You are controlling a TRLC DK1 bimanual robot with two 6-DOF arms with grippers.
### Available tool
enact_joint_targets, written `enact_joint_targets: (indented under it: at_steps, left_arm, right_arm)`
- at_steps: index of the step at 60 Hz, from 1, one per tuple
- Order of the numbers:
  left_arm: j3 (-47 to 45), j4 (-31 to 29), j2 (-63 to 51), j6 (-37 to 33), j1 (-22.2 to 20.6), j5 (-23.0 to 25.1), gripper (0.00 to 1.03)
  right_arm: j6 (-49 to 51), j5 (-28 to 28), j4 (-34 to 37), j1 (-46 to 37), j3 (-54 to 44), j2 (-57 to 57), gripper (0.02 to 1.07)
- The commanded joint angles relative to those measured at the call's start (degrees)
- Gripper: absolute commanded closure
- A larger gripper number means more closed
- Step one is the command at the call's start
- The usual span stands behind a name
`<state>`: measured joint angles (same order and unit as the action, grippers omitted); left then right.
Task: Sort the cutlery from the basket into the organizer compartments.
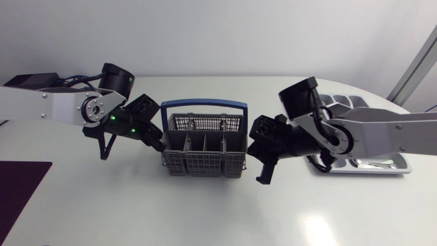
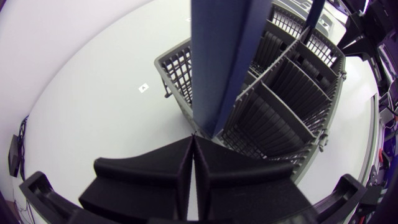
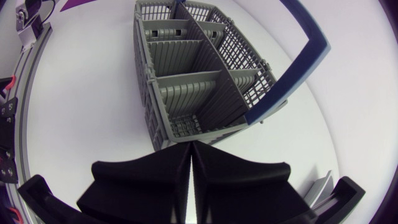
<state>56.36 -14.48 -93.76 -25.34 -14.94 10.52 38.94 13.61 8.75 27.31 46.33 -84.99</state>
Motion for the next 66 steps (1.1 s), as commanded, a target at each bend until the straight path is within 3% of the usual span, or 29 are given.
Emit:
enact_joint_targets:
  at_steps: [1,25,55,63,66]
  left_arm:
    - [-0.4,0.0,0.4,0.7,-1.5,1.8,1.00]
    - [-1.3,0.0,0.6,0.6,-0.9,1.7,1.00]
    - [-4.1,-0.1,4.5,-1.7,10.0,2.0,0.98]
    - [-5.4,-0.5,8.9,-2.2,13.4,2.6,0.91]
    - [-6.0,-1.5,11.9,-2.2,14.9,3.3,0.81]
  right_arm:
    - [-1.5,0.3,-1.4,-0.6,1.1,-1.0,1.01]
    - [-0.8,0.2,-2.4,-1.7,-0.3,-2.3,1.01]
    - [1.1,-3.5,-2.0,-4.7,-5.3,1.3,1.01]
    - [1.0,-4.5,-0.1,-6.7,-6.1,5.4,1.01]
    - [1.1,-5.9,0.8,-7.9,-6.8,8.4,1.00]
